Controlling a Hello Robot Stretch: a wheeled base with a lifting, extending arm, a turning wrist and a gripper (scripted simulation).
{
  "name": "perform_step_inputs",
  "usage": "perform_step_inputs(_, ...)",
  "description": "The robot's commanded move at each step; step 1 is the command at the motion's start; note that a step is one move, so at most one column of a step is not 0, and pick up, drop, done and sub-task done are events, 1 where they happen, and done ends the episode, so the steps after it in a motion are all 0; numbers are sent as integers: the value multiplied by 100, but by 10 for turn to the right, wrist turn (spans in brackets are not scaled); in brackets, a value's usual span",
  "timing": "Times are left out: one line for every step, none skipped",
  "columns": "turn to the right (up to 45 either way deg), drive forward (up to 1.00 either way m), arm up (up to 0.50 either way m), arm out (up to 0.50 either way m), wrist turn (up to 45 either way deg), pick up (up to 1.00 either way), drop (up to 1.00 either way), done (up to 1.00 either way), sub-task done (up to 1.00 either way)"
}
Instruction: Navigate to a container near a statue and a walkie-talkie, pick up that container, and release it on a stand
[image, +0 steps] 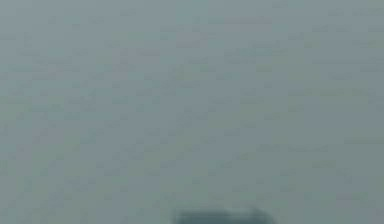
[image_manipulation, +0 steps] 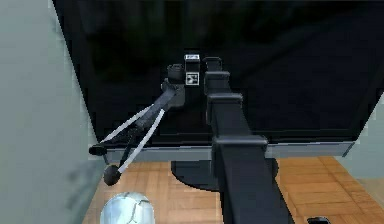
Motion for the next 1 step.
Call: perform_step_inputs(0,0,0,0,0,0,0,100,0)
